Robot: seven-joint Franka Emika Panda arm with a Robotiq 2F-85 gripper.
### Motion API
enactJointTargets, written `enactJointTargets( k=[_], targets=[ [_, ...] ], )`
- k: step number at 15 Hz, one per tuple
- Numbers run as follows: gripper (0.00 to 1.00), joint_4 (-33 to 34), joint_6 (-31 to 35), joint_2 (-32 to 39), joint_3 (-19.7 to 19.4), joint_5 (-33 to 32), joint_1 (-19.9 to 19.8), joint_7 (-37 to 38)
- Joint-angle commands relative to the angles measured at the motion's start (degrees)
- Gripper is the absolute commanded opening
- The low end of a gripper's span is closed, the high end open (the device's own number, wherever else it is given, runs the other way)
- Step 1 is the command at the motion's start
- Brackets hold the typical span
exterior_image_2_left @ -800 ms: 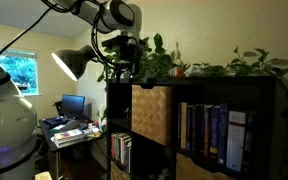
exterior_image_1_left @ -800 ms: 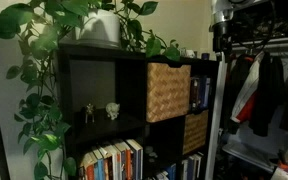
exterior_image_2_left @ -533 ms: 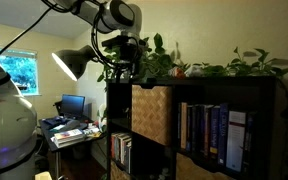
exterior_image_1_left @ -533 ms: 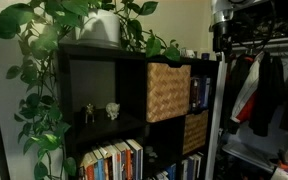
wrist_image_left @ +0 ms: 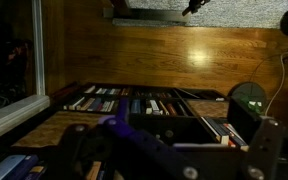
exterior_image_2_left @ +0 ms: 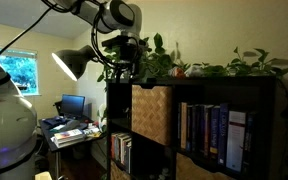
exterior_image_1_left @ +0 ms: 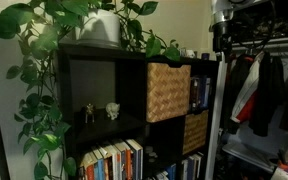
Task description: Pull out the upper storage box, put the plush toys in it and push it back in
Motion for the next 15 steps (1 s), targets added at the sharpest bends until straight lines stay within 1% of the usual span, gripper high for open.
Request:
enactJointTargets(
  k=[1,3,7,10,13,14,15],
  targets=[
    [1.00,-0.25,0.87,-0.14,-0.12,-0.37,0.11,-0.19],
    [1.00,-0.87,5.35,-0.11,-0.05,-2.91,-0.40,-0.57],
    [1.00,0.04,15.68,1.29,-0.90,-7.98,-1.36,-1.04],
    [1.00,0.62,22.00,2.39,-1.74,-8.19,-1.98,0.04],
    [1.00,0.29,26.17,2.51,-1.77,-7.82,-2.47,0.93],
    [1.00,0.17,24.01,2.37,-1.56,-7.74,-2.24,-0.03],
    [1.00,0.17,24.72,2.45,-1.56,-7.74,-2.31,0.07]
  ],
)
